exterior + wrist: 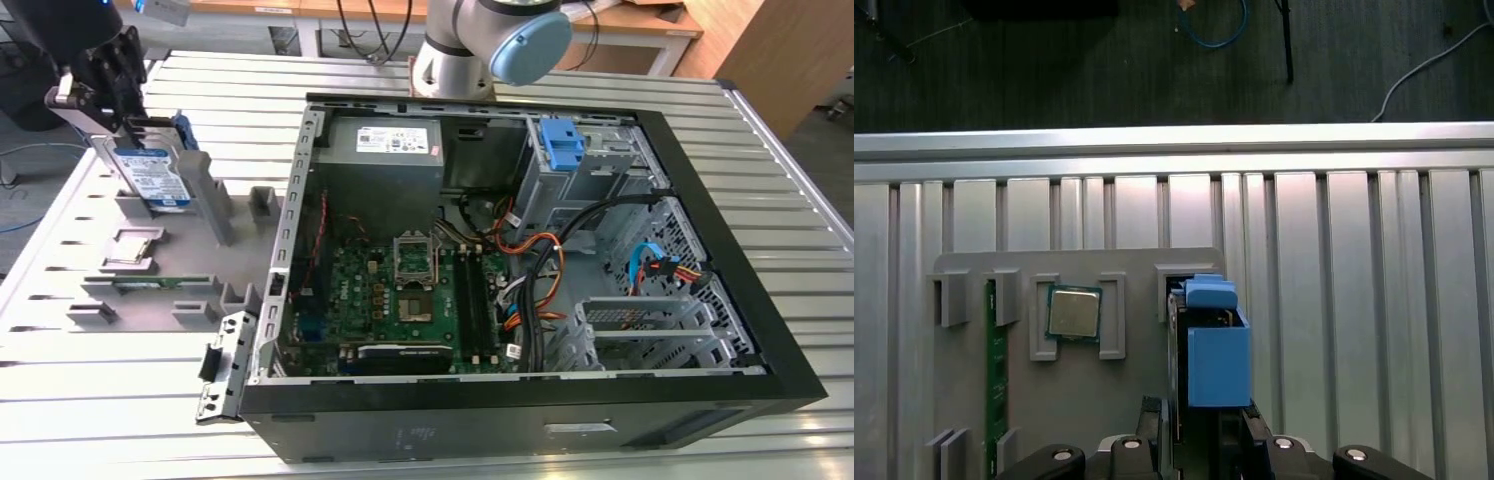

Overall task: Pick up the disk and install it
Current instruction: 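Pick up the disk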

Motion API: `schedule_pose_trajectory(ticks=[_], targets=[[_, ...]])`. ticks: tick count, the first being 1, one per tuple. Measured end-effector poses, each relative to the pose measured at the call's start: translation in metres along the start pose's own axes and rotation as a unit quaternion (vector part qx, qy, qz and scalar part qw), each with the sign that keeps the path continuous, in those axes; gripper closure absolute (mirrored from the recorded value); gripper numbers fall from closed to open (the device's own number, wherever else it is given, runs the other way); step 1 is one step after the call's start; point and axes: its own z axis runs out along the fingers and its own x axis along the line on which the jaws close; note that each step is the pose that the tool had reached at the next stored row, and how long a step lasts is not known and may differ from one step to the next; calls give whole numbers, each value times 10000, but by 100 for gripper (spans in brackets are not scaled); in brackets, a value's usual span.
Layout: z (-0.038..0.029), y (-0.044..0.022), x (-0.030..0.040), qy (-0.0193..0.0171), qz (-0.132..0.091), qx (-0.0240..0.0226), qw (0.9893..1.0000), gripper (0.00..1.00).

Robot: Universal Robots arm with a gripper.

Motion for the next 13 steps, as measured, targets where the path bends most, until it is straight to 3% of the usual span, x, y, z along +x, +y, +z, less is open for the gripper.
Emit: schedule_pose_trajectory(ticks=[10, 12, 13], targets=[[0, 0, 0, -1, 7, 1, 10000, 58], [1, 0, 0, -1, 8, 1, 10000, 60], [1, 0, 0, -1, 9, 1, 10000, 65]])
